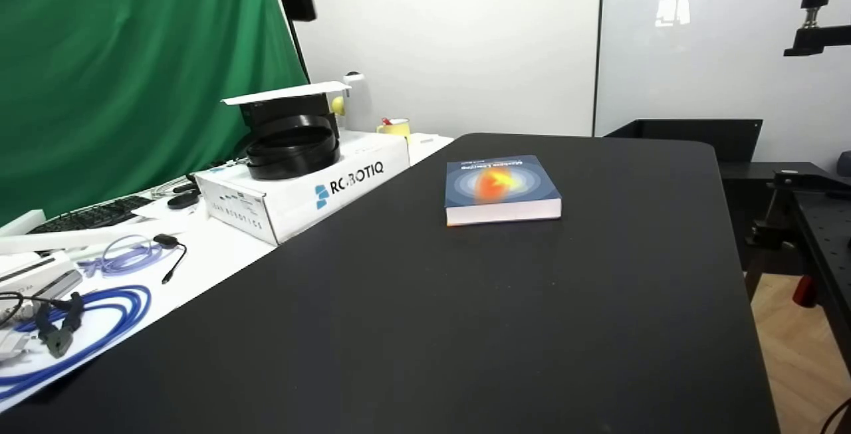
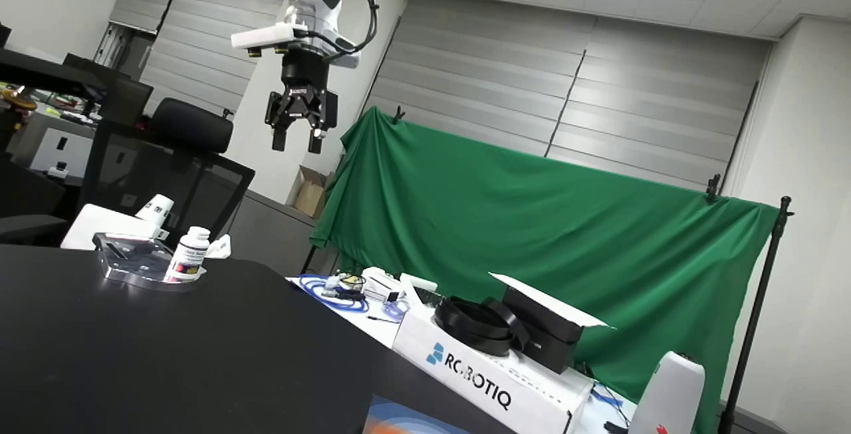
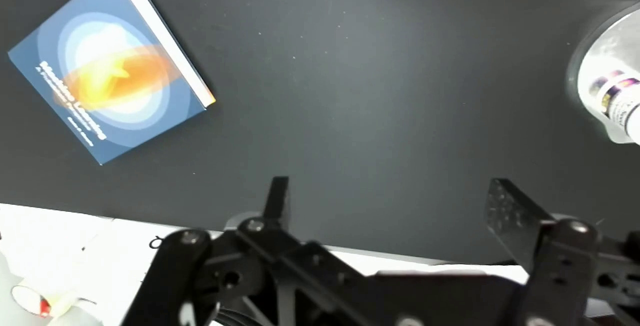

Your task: Place the bottle in the middle of the table

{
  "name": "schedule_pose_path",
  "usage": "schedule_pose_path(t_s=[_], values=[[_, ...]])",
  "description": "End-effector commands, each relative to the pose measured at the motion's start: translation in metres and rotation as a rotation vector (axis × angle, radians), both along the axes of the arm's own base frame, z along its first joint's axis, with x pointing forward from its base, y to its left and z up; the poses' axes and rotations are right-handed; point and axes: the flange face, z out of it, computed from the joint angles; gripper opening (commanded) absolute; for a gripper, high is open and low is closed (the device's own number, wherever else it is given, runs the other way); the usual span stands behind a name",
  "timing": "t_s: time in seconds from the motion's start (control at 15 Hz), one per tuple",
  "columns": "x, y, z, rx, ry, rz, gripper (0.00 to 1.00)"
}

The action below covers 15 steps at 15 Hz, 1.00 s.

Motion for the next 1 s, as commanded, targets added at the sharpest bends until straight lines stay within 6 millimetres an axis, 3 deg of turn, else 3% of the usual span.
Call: schedule_pose_path(t_s=[0.0,0.13,0.2,0.4,0.87,0.93], values=[[0.04,0.051,-0.006,-0.008,0.04,0.005,1.0],[0.047,0.076,-0.018,-0.012,0.116,0.025,1.0],[0.029,0.055,-0.013,-0.003,0.07,0.048,1.0],[0.032,0.066,-0.024,-0.008,0.084,0.06,1.0],[0.034,0.06,-0.018,-0.008,0.074,0.051,1.0],[0.043,0.064,-0.017,-0.003,0.054,0.059,1.0]])
